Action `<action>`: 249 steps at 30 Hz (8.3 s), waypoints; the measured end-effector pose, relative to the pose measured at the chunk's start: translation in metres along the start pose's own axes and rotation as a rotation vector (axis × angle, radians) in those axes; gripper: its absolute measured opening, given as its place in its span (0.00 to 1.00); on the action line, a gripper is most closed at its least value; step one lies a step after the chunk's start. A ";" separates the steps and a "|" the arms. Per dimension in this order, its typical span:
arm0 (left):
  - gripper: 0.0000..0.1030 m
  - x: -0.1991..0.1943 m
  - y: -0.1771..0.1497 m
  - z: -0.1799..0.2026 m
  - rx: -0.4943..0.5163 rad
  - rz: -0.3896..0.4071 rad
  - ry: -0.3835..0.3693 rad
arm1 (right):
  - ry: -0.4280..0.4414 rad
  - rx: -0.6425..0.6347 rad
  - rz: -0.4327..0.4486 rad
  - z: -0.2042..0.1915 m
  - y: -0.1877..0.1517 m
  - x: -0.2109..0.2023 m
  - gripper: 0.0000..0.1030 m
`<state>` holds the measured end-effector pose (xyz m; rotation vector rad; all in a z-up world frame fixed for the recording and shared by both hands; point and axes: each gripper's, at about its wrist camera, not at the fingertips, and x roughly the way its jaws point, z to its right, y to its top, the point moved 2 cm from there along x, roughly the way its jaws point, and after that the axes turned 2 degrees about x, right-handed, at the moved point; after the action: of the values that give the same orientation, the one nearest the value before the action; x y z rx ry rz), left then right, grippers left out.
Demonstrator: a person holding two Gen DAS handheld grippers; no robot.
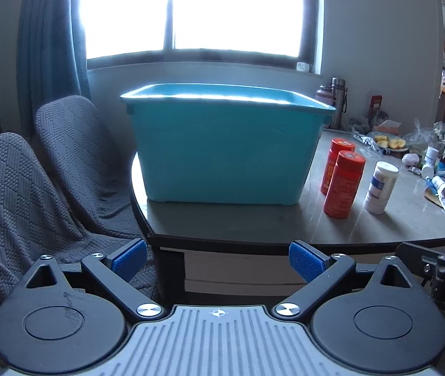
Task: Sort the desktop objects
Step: 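Move both tools toward the red canisters and white bottle, then close the left gripper around the larger red canister, then lift the red canister with the left gripper while the right gripper grasps the white bottle, then carry both held items over the turquoise tub and lower them inside, then open both grippers to release the items into the tub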
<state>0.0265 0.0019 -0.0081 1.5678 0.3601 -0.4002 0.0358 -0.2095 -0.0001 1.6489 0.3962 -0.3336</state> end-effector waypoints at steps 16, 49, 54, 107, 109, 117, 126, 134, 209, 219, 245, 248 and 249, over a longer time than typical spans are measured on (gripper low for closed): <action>0.96 0.008 0.004 0.042 0.036 0.042 -0.074 | -0.044 0.002 0.005 0.033 0.008 0.009 0.95; 0.96 0.079 0.019 0.123 0.053 -0.027 -0.122 | -0.133 0.021 -0.010 0.111 0.020 0.052 0.95; 0.96 0.093 0.022 0.135 0.061 -0.031 -0.135 | -0.142 0.023 -0.010 0.120 0.023 0.060 0.95; 0.49 0.149 0.067 0.163 0.060 -0.028 -0.079 | -0.099 0.003 -0.037 0.135 0.033 0.088 0.94; 0.49 0.140 0.065 0.157 0.056 -0.026 -0.075 | -0.088 -0.003 -0.035 0.129 0.032 0.085 0.94; 0.49 0.109 0.057 0.132 0.051 -0.025 -0.070 | -0.069 0.000 -0.023 0.112 0.031 0.078 0.94; 0.49 0.095 0.054 0.112 0.041 -0.024 -0.065 | -0.075 0.012 -0.021 0.109 0.032 0.092 0.94; 0.49 0.098 0.057 0.102 0.025 -0.032 -0.062 | -0.066 0.011 -0.027 0.108 0.040 0.126 0.94; 0.49 -0.017 0.156 -0.048 -0.086 0.050 0.044 | 0.042 -0.109 0.103 -0.037 0.149 0.014 0.46; 0.49 0.052 0.231 -0.042 -0.043 0.099 0.076 | 0.120 -0.128 0.150 -0.056 0.201 0.088 0.46; 0.69 0.172 0.239 -0.038 -0.061 -0.026 0.113 | 0.194 -0.204 -0.003 -0.074 0.195 0.192 0.54; 0.71 0.161 0.240 -0.037 -0.052 -0.012 0.120 | 0.191 -0.198 0.010 -0.074 0.196 0.184 0.55; 0.71 0.159 0.240 -0.037 -0.053 -0.011 0.119 | 0.187 -0.199 0.017 -0.074 0.196 0.180 0.55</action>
<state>0.2793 0.0278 0.1313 1.5426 0.4681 -0.3040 0.2828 -0.1437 0.1036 1.4914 0.5386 -0.1229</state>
